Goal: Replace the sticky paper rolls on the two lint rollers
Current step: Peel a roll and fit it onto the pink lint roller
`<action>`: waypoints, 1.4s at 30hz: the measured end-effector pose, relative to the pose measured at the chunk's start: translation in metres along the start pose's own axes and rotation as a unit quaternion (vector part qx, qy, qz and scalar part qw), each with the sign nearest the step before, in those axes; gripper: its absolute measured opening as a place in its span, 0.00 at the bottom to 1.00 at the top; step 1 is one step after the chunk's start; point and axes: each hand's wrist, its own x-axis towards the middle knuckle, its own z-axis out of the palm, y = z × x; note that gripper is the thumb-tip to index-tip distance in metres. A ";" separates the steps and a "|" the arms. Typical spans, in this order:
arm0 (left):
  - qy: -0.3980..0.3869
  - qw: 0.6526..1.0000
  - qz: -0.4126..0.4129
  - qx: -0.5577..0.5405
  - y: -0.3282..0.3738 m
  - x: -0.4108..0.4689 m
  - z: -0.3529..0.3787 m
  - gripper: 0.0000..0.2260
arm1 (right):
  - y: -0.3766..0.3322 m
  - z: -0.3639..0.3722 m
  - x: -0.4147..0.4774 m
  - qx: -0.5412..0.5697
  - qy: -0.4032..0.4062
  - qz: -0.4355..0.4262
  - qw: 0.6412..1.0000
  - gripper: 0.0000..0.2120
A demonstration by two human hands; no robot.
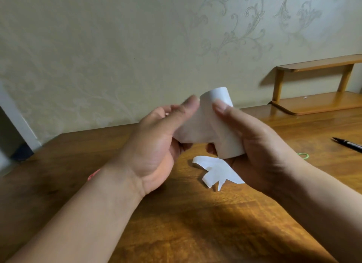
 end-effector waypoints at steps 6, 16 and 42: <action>-0.066 0.992 -0.011 0.103 0.000 -0.006 0.001 0.11 | -0.002 -0.009 0.003 -0.004 -0.002 0.037 0.999 0.26; 0.008 1.000 0.004 -0.017 0.005 -0.005 0.001 0.11 | -0.001 -0.018 0.010 0.040 -0.033 0.091 0.995 0.27; -0.048 0.971 -0.020 0.232 -0.017 -0.004 0.004 0.05 | -0.003 -0.018 0.012 -0.014 0.049 -0.005 0.999 0.20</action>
